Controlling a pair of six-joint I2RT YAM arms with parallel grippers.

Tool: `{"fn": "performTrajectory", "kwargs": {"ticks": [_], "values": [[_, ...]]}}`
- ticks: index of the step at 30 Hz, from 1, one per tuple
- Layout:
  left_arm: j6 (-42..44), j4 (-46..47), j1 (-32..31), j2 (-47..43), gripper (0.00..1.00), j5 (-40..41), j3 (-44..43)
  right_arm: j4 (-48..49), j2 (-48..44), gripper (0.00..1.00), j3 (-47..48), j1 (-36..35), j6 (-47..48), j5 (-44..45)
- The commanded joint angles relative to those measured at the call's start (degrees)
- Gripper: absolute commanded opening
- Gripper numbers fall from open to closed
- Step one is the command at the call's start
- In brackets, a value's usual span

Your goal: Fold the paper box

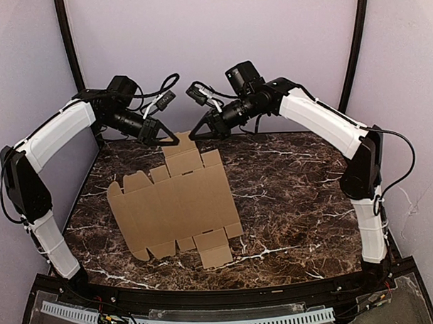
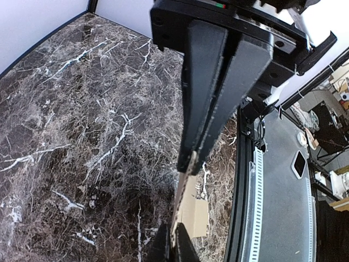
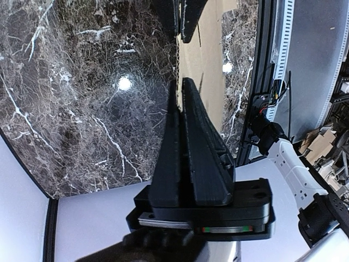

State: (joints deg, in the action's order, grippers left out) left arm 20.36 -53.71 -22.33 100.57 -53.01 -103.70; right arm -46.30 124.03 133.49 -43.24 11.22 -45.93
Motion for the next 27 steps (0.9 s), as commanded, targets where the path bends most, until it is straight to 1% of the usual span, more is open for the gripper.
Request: {"fn": "performTrajectory", "kwargs": {"ticks": [1, 7, 8, 9, 10, 13, 14, 16, 19, 20, 22, 23, 24, 25, 26, 27], "values": [[0.70, -1.08, -0.44, 0.67, 0.01, 0.95, 0.89, 1.41, -1.18, 0.00, 0.69, -0.77, -0.60, 0.17], [0.46, -0.29, -0.44, 0.15, 0.01, 0.89, 0.91, 2.04, -2.44, 0.00, -2.03, -0.74, -0.48, 2.00], [0.38, -0.10, -0.44, -0.03, 0.01, 0.89, 1.07, 2.45, -3.40, 0.11, -3.34, -0.72, -0.50, 2.74], [0.03, 0.53, -0.44, -0.47, 0.01, 1.07, 1.53, 3.20, -4.31, 0.29, -4.95, -0.71, -0.50, 3.62], [-0.01, 0.89, -0.44, -0.73, 0.01, 1.11, 2.22, 4.20, -5.63, 0.43, -6.87, -0.64, -0.61, 4.55], [-0.97, 3.92, -0.37, -2.76, 0.01, 2.08, 4.61, 8.64, -11.49, 0.69, -15.76, 0.23, -1.04, 7.41], [-1.30, 4.91, -0.20, -3.24, 0.01, 2.18, 6.26, 10.89, -13.76, 0.76, -19.46, 0.84, -1.74, 7.97], [-2.88, 8.12, 0.39, -4.78, 0.01, 1.34, 8.82, 15.50, -18.83, 0.86, -27.15, 2.37, -3.09, 7.99], [-7.13, 15.30, 2.06, -7.45, 0.01, -0.81, 12.25, 21.72, -25.43, 0.95, -38.00, 4.61, -5.04, 7.78], [-8.30, 16.97, 2.48, -8.54, 0.01, -1.88, 14.15, 23.53, -27.35, 0.96, -41.05, 5.06, -5.67, 7.41], [-12.63, 23.48, 3.53, -10.27, 0.01, -3.70, 17.33, 26.17, -30.30, 0.98, -46.44, 5.76, -6.55, 6.91], [-16.58, 28.47, 4.11, -10.90, 0.01, -4.30, 18.46, 27.42, -31.54, 0.99, -49.06, 6.03, -7.10, 6.72], [-18.34, 31.55, 4.34, -12.04, 0.01, -5.04, 20.91, 28.86, -32.63, 0.99, -51.51, 6.25, -7.70, 6.54], [-23.66, 38.02, 4.74, -12.67, 0.01, -5.28, 22.23, 30.15, -33.64, 0.99, -53.61, 6.64, -8.12, 6.09], [-26.18, 41.03, 4.92, -13.76, 0.01, -5.61, 24.91, 31.43, -34.44, 0.98, -55.61, 6.94, -8.59, 5.69], [-30.76, 47.16, 5.27, -14.23, 0.01, -5.88, 26.11, 32.33, -35.00, 0.99, -57.26, 7.43, -9.01, 5.18]]}}
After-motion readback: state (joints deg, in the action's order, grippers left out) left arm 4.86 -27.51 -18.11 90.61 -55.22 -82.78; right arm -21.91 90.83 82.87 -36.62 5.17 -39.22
